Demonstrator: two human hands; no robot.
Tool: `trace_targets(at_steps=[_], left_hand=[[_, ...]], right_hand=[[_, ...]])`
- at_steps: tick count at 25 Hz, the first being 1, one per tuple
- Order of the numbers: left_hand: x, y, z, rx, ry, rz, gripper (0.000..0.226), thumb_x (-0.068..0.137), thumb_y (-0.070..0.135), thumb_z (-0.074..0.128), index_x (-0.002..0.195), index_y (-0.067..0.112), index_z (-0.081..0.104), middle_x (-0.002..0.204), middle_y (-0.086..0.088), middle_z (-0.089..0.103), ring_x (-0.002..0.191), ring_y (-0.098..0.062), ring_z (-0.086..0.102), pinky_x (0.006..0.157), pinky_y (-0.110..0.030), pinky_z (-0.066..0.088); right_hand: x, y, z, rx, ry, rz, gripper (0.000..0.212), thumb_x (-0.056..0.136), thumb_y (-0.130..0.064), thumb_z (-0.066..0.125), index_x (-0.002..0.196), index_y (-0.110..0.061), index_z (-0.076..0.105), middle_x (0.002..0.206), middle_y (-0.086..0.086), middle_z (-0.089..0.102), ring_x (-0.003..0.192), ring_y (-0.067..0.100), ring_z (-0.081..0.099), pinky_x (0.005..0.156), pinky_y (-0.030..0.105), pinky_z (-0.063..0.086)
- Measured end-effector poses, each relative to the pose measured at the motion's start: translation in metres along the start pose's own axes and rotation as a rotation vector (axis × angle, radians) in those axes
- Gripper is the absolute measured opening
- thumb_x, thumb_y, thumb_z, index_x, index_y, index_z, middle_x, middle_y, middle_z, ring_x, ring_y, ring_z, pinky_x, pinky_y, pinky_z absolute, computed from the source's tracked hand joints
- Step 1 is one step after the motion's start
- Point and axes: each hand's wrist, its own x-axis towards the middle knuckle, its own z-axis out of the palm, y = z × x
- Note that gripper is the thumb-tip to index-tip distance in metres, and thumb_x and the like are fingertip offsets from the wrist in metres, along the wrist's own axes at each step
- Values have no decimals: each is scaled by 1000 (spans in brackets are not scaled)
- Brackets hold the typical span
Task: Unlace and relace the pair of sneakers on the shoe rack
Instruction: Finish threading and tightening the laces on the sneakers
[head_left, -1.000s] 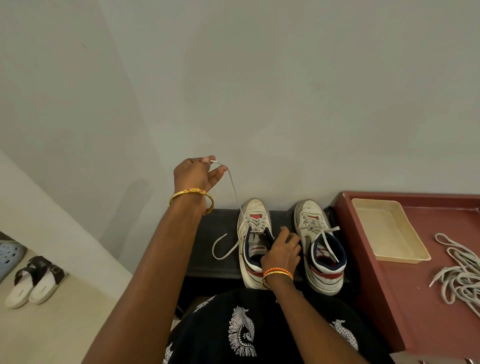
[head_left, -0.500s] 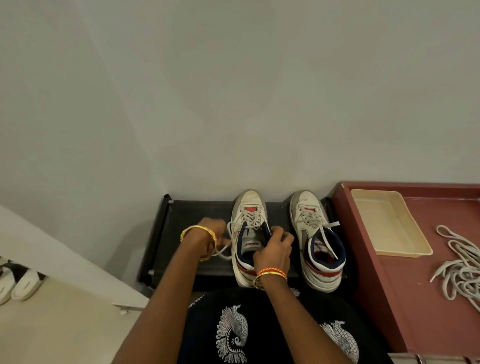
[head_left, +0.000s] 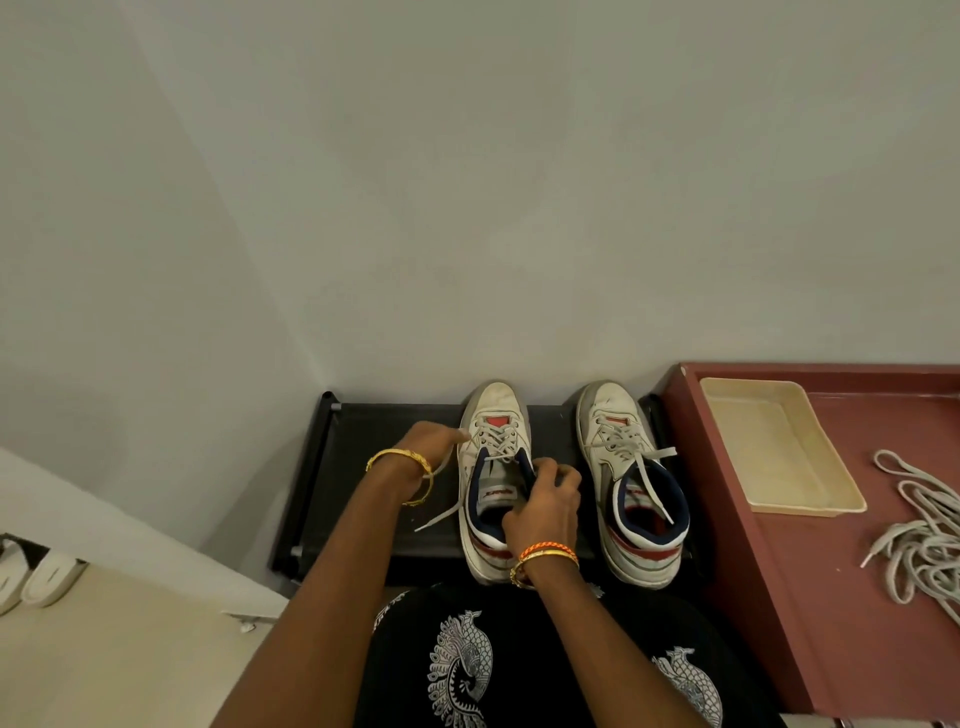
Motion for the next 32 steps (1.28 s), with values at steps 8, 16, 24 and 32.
trace_targets(at_steps=[8, 16, 24, 32], left_hand=[[-101, 46, -3, -172, -233, 269, 26, 98, 23, 45, 105, 18, 69, 99, 7, 64, 91, 0, 53, 75, -13, 39], [-120, 23, 17, -496, -28, 244, 23, 96, 18, 50, 109, 12, 67, 91, 6, 63, 77, 2, 50, 38, -2, 39], [-86, 5, 22, 16, 210, 650, 44, 89, 25, 62, 132, 21, 50, 131, -2, 54, 122, -16, 49, 107, -42, 37], [-23, -13, 31, 345, 279, 349, 21, 88, 33, 63, 104, 23, 72, 109, -1, 69, 105, -23, 59, 98, -43, 43]], right_hand=[[-29, -52, -65, 720, -241, -339, 28, 86, -11, 65, 113, -17, 61, 105, -2, 67, 101, 11, 62, 87, 23, 50], [-43, -49, -113, 917, -301, -262, 12, 91, -6, 56, 91, -7, 69, 69, 1, 69, 58, 7, 60, 56, 18, 52], [-15, -52, -135, 796, -418, -218, 6, 88, 1, 58, 91, -4, 59, 66, 6, 70, 59, 12, 69, 57, 22, 57], [38, -24, -66, 60, -227, -139, 16, 84, -25, 68, 93, -11, 66, 91, 5, 67, 90, 22, 62, 79, 32, 50]])
